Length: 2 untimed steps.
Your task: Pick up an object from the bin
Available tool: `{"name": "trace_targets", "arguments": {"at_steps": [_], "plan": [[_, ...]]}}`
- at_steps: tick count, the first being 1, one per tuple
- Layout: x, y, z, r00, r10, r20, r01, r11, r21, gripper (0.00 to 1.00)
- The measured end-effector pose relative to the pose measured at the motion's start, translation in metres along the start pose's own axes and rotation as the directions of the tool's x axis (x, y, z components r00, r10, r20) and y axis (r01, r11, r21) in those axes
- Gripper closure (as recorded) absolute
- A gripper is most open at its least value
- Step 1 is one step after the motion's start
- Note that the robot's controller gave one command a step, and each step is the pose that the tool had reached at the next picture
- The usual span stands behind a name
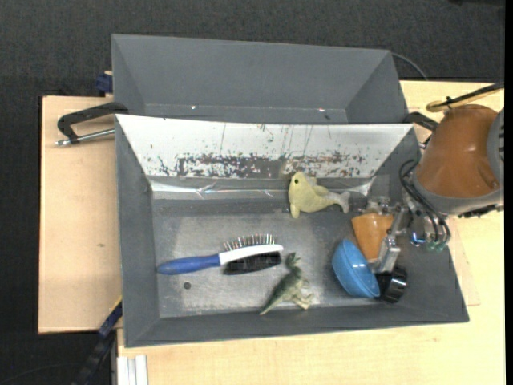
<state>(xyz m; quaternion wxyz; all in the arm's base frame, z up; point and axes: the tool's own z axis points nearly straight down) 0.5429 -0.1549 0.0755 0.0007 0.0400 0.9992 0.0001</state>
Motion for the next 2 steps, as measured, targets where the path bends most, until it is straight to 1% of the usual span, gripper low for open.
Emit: {"name": "trace_targets", "arguments": {"at_steps": [1,2], "plan": [[-0.001,0.001,-0.001,1.0,-0.002,0.002,0.002,1.0,0.0,1.0],[-0.007,0.018,-0.135,1.0,-0.013,0.014,0.013,1.0,0.002,1.0]]}}
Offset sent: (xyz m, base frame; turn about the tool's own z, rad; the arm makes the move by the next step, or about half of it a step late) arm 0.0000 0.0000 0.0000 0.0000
